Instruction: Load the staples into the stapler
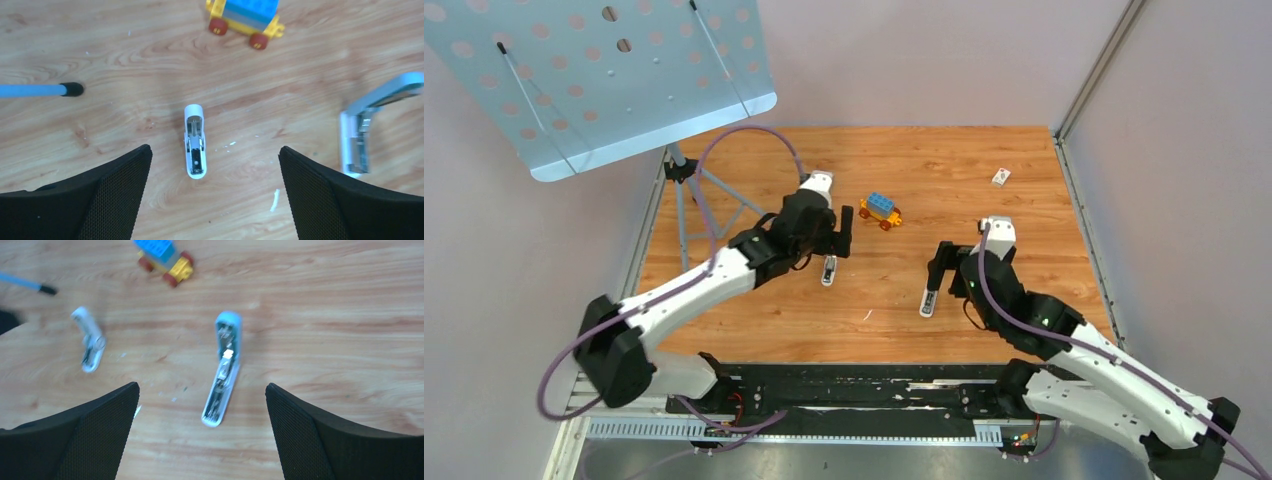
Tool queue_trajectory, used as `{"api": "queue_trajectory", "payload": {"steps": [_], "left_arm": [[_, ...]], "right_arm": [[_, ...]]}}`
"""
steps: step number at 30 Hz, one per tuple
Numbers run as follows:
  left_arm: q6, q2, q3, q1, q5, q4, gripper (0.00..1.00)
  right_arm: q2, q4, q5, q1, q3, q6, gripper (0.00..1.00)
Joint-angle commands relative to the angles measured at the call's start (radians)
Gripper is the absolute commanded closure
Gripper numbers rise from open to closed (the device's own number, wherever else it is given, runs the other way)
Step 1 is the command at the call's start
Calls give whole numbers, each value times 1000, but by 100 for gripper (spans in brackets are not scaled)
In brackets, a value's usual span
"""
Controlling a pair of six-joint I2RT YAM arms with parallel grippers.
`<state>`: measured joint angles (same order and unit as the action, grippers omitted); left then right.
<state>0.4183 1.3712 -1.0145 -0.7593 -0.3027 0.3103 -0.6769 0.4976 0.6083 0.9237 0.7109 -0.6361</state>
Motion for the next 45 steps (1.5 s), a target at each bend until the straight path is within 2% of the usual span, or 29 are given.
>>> {"api": "queue_trajectory", "payload": {"steps": [1, 4, 9, 14, 19, 27, 35, 42, 45], "left_arm": [[-50, -187, 6, 3, 38, 101, 0], [-72, -302, 52, 3, 110, 135, 0], [-104, -443, 167, 3, 212, 142, 0], [-120, -525, 241, 3, 213, 172, 0], [-108, -566, 255, 3, 262, 182, 0], [-151, -590, 229, 3, 192, 261, 2], [-161, -600, 228, 3, 143, 258, 0], [-162, -584, 228, 3, 142, 254, 0], [-164, -575, 226, 3, 134, 250, 0]], "right_arm": [[-111, 30, -85, -185, 100, 138, 0], [-231, 6, -158, -376, 165, 226, 0], [-455, -63, -261, -603, 263, 417, 0], [-704, -105, -359, -782, 385, 381, 0], [-976, -123, -247, -833, 578, 268, 3], [-1360, -119, -284, -907, 917, 159, 12], [-1563, -119, -301, -947, 1108, 132, 19], [-1644, -121, -282, -963, 1174, 138, 23], [-1676, -128, -310, -972, 1198, 144, 29]]}}
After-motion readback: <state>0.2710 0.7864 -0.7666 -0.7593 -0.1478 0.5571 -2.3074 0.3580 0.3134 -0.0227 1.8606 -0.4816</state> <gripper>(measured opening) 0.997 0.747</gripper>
